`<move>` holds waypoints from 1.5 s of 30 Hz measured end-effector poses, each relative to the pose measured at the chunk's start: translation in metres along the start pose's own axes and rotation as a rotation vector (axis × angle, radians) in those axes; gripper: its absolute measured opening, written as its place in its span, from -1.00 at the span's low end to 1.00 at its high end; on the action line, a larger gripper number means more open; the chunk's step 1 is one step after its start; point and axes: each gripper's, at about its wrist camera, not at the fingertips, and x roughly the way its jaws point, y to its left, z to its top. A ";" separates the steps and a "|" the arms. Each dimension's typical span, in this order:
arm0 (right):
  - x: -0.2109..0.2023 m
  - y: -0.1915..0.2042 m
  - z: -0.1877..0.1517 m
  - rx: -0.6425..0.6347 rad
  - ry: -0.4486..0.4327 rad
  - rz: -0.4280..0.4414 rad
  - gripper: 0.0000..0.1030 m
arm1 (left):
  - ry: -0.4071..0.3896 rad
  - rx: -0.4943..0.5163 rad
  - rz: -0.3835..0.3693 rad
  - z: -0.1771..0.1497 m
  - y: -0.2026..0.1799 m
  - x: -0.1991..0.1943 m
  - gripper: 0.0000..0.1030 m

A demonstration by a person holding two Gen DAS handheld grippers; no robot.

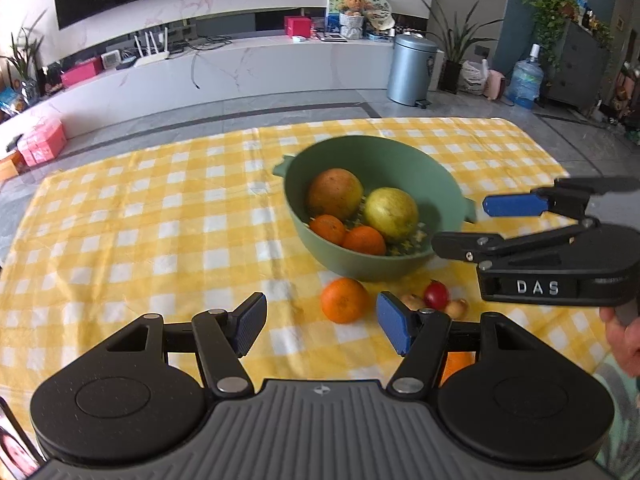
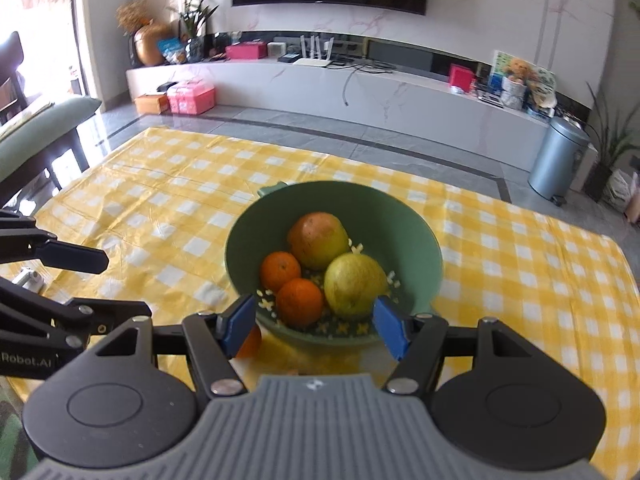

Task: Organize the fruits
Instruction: 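Withdraw both grippers from the colander toward the remaining fruit, then grasp an orange with the right gripper while the left gripper grasps another orange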

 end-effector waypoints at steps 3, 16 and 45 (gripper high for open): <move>-0.010 -0.001 -0.017 0.034 -0.007 -0.011 0.23 | 0.000 -0.011 -0.029 -0.006 -0.003 -0.002 0.44; -0.025 -0.007 -0.085 0.189 0.014 -0.015 0.21 | 0.014 0.003 -0.115 -0.036 -0.016 0.004 0.44; 0.032 -0.007 -0.115 0.346 0.120 0.161 -0.08 | 0.076 -0.013 -0.089 -0.060 -0.017 0.036 0.27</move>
